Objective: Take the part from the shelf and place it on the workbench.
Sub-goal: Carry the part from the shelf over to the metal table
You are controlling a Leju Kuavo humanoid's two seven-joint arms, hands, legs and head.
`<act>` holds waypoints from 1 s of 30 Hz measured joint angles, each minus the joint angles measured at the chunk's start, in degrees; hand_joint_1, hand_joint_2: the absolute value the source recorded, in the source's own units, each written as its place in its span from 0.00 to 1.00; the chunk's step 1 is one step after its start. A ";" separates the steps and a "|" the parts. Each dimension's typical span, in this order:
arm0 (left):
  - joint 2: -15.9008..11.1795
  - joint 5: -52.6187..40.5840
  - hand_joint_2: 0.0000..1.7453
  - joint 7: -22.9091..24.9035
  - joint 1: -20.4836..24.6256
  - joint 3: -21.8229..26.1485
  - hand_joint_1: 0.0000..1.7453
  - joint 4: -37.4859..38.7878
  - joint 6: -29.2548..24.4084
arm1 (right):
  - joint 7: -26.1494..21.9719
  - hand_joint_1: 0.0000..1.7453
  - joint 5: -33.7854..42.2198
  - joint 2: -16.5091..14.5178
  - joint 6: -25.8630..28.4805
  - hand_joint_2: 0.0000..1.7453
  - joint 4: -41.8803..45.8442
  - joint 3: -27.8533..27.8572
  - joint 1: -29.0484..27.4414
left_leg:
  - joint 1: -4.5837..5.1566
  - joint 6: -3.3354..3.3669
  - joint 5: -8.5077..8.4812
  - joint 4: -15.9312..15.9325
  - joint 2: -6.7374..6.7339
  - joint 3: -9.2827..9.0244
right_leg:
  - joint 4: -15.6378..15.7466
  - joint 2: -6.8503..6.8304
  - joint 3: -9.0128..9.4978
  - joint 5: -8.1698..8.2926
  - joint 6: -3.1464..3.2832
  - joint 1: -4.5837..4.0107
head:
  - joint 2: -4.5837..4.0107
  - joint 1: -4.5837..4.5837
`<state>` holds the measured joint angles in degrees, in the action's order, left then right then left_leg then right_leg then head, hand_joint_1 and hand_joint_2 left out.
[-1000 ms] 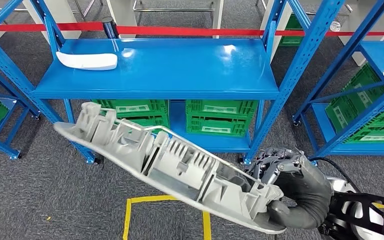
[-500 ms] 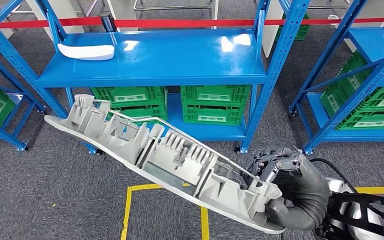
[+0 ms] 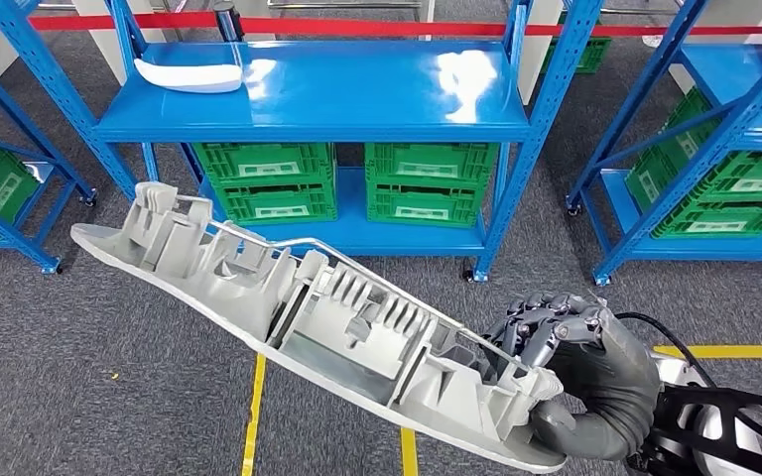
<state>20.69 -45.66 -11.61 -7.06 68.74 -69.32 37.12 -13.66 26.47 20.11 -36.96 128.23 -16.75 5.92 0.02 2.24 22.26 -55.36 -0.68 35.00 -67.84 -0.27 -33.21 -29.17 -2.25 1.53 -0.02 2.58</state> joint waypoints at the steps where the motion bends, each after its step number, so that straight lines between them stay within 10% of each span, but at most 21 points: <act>1: 0.01 0.02 0.00 0.00 0.00 0.00 0.00 0.03 -0.02 | -0.03 1.00 -0.14 0.13 -0.08 1.00 0.00 -0.02 0.15 | 0.03 -0.30 -0.35 -0.79 0.02 1.05 | 4.44 0.06 3.16 -0.33 0.01 -0.03 | 0.00 0.01; 3: 0.00 0.18 0.00 0.02 -0.03 0.00 0.00 0.02 -0.05 | 0.04 1.00 -0.30 0.38 -0.20 1.00 -0.05 -0.13 0.43 | 0.14 -0.95 -1.10 -1.88 0.04 2.34 | 10.42 0.14 6.65 -2.19 0.85 -0.25 | 0.00 -0.03; 6: -0.02 0.72 0.00 0.39 -0.32 0.03 0.00 -0.03 -0.21 | 0.28 1.00 -0.02 0.68 -0.26 1.00 -0.19 -0.35 0.56 | -0.19 -1.85 -1.85 -2.14 0.00 2.98 | 11.29 0.18 5.93 -1.89 2.43 -0.38 | 0.00 -0.09; 10: 0.03 1.78 0.00 1.19 -0.70 -0.03 0.00 -0.06 -0.63 | 0.39 1.00 -0.06 0.70 -0.32 1.00 -0.25 -0.65 0.52 | -0.56 -3.09 8.66 -12.11 0.30 5.36 | 11.23 0.55 3.46 0.83 3.57 -0.38 | 0.00 0.13; 12: 0.00 2.51 0.00 1.67 -0.78 -0.11 0.00 -0.07 -0.91 | 0.27 1.00 -0.33 0.69 -0.55 1.00 -0.31 -0.67 0.47 | -0.59 -3.10 10.52 -17.66 0.40 5.59 | 11.11 0.82 1.95 2.18 3.58 -0.64 | 0.00 0.14; 15: -0.05 3.20 0.00 2.06 -0.93 -0.60 0.00 -0.15 -1.17 | 0.01 1.00 -0.58 0.71 -0.79 1.00 -0.41 -0.64 0.44 | -0.19 -1.56 7.01 -12.13 0.89 -0.73 | 11.02 1.24 -0.22 3.96 3.55 -1.13 | 0.00 0.15; 17: -0.22 3.42 0.00 2.13 -1.00 -0.96 0.00 -0.43 -1.31 | -0.24 1.00 -0.85 0.73 -0.86 1.00 -0.43 -0.62 0.44 | 0.33 -0.01 7.04 -3.94 1.34 -6.44 | 11.08 1.35 -1.00 4.98 3.21 -1.28 | 0.00 0.07; 19: -0.33 3.70 0.00 2.11 -1.06 -1.14 0.00 -0.66 -1.62 | -0.84 1.00 -1.24 0.76 -1.15 1.00 -0.54 -0.57 0.43 | 0.90 0.65 7.63 -0.36 1.49 -8.36 | 11.31 1.30 -1.33 5.95 2.45 -0.91 | 0.00 0.09; 22: -0.35 3.99 0.00 2.10 -1.09 -1.27 0.00 -0.71 -2.06 | -1.98 1.00 -1.43 0.94 -1.80 1.00 -0.74 -0.46 0.55 | 1.04 1.33 5.08 1.64 0.93 -7.77 | 10.82 1.18 -2.20 5.64 2.01 -0.75 | 0.00 0.17; 26: -0.11 4.23 0.00 2.20 -1.08 -1.50 0.00 -0.69 -2.43 | -2.42 1.00 -1.42 1.07 -1.96 1.00 -1.24 -0.43 1.04 | 0.72 1.29 1.78 2.46 0.08 -4.69 | -0.85 0.93 -5.52 -3.01 2.36 -0.33 | 0.00 -0.07; 28: -0.01 4.37 0.00 2.32 -1.09 -1.52 0.00 -0.68 -2.50 | -2.43 1.00 -1.35 1.07 -1.93 1.00 -1.51 -0.45 1.25 | 0.55 0.84 0.44 1.96 -0.23 -2.48 | -4.69 0.89 -5.15 -2.61 0.72 0.12 | 0.00 -0.06; 30: 0.01 4.63 0.00 2.55 -1.10 -1.55 0.00 -0.69 -2.58 | -2.43 1.00 -1.25 1.06 -1.91 1.00 -1.65 -0.47 1.55 | 0.14 0.15 -0.53 0.58 -0.44 0.01 | -1.19 0.71 -1.11 0.03 -1.21 0.73 | 0.00 -0.06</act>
<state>20.69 -41.03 -9.06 -8.16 67.19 -70.01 34.54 -16.09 25.22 21.18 -38.87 126.58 -17.22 7.47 0.16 2.39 21.73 -54.77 -1.12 35.01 -69.04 0.45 -34.32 -29.14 -3.46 2.25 -0.02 2.52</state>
